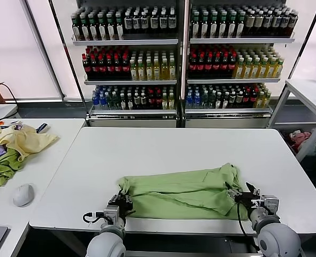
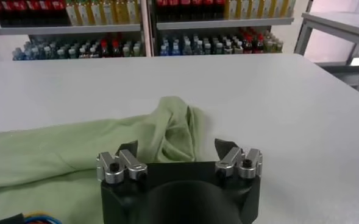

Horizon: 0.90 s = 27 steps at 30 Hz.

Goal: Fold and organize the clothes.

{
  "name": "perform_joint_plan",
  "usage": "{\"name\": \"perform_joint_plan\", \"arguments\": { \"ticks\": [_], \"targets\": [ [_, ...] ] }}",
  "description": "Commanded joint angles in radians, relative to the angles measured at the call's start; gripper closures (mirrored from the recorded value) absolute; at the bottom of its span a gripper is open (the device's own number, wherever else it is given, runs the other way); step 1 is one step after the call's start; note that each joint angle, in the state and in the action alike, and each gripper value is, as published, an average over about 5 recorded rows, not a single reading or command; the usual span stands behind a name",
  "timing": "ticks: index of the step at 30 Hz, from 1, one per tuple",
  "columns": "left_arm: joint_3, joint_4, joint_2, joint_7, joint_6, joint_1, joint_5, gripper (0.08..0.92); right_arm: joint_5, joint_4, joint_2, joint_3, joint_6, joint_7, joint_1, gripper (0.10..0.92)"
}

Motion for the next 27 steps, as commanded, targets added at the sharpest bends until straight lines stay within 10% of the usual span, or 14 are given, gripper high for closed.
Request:
{"name": "perform_joint_plan", "arguments": {
  "ticks": [1,16,27],
  "targets": [
    [-0.075,-0.036,0.044,0.012,0.024,0.021,-0.115,0.841,0.003,0.005,0.0,0.001,0.001,0.001,0.0,0.203],
    [-0.524,-0.108,0.377,0.059,0.022,0.03,-0.34,0.877,-0.003,0.023,0.004,-0.001,0.016,-0.01,0.008,0.203],
    [-0.44,-0.35,0.216,0.024,0.026,0.024,-0.761,0.877,-0.011,0.036,-0.002,-0.011,0.026,-0.019,0.014,0.203]
  ]
}}
